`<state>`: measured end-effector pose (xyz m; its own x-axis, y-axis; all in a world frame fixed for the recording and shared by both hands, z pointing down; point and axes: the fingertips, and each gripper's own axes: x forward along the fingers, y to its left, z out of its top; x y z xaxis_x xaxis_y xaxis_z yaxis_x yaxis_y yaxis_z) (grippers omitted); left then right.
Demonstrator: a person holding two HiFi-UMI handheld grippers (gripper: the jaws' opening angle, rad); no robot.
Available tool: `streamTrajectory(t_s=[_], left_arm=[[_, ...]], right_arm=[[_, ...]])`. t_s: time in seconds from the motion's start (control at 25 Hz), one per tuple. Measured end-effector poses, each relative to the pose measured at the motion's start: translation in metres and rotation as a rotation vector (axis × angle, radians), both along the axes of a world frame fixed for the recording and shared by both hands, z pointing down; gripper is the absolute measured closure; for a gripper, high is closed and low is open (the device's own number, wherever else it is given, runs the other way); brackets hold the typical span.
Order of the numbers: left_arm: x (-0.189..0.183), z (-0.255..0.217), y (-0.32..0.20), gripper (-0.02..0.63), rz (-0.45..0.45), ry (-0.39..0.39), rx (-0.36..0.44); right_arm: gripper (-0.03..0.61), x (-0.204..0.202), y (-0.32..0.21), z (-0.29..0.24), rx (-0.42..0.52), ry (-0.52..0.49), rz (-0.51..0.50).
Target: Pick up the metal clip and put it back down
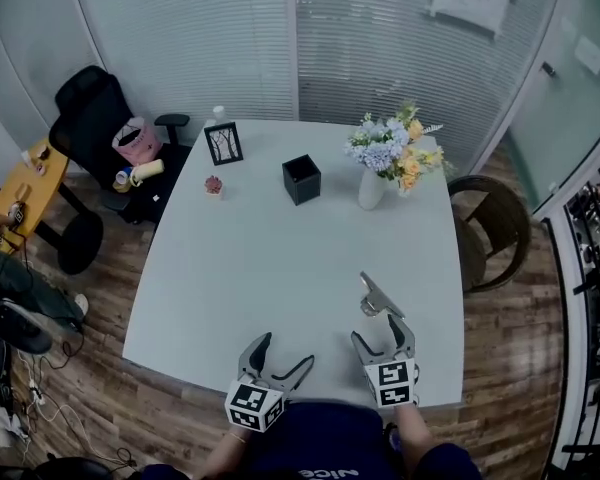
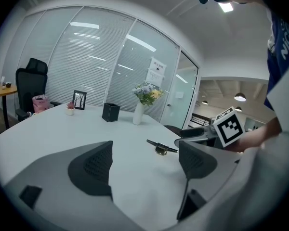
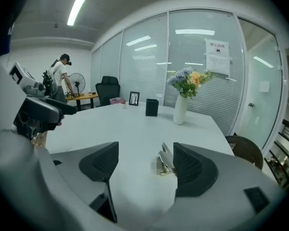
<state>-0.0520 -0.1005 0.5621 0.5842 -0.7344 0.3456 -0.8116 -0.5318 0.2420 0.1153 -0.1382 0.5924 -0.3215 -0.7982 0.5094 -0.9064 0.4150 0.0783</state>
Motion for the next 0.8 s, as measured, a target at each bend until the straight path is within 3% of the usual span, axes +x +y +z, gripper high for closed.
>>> streamTrajectory(t_s=[0.2,0.36,0.8], left_arm=[[-0.002,-0.001,0.0,0.184,-0.001,0.004,0.013],[-0.006,-0.002,0.0,0.184,-0.014,0.008,0.024],[-0.002,-0.01,-0.001,0.184,0.032,-0.005,0.055]], right_arm=[[0.219,-0.015,0.016,-0.033,0.068,-0.08,-0.045],[0.23,-0.027,0.032,-0.043,0.066,-0.161,-0.04],[0.236,-0.038,0.037,-0.055,0.129,-0.136,-0.049]])
